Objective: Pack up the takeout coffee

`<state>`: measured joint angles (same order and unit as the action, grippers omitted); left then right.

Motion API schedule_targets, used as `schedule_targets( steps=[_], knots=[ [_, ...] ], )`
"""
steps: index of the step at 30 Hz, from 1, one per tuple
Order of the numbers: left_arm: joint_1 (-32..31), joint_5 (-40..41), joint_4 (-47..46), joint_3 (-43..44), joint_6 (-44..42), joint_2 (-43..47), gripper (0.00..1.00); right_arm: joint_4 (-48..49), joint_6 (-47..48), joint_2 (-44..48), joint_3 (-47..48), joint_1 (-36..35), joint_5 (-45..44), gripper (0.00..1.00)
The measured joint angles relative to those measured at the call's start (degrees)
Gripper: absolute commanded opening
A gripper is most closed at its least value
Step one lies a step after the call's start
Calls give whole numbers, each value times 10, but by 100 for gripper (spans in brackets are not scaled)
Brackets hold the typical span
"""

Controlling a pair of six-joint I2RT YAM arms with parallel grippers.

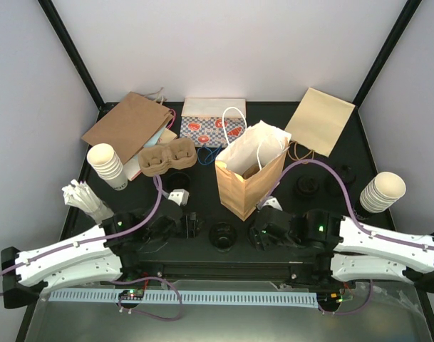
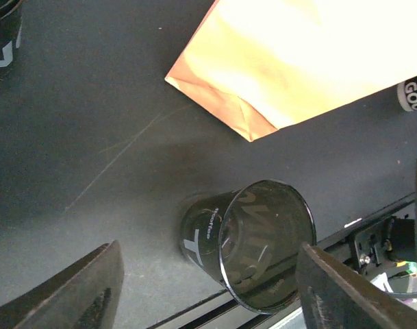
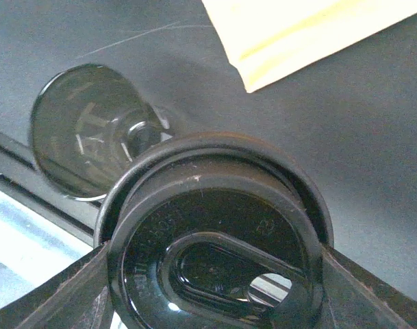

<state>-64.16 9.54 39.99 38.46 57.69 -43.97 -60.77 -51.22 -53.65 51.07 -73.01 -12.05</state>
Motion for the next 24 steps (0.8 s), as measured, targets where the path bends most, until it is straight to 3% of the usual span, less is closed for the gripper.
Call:
schedule_targets(
  steps=[11,18,24],
  knots=[
    [8,-25,-21,-36,-16,55,99,90,5,-27,-5,-99,-33,68],
    [8,-44,-30,-57,-16,69,97,129,24,-61,-5,-119,-40,68],
    [8,-68,-52,-88,-16,72,82,142,33,-92,-4,-125,-42,68]
  ],
)
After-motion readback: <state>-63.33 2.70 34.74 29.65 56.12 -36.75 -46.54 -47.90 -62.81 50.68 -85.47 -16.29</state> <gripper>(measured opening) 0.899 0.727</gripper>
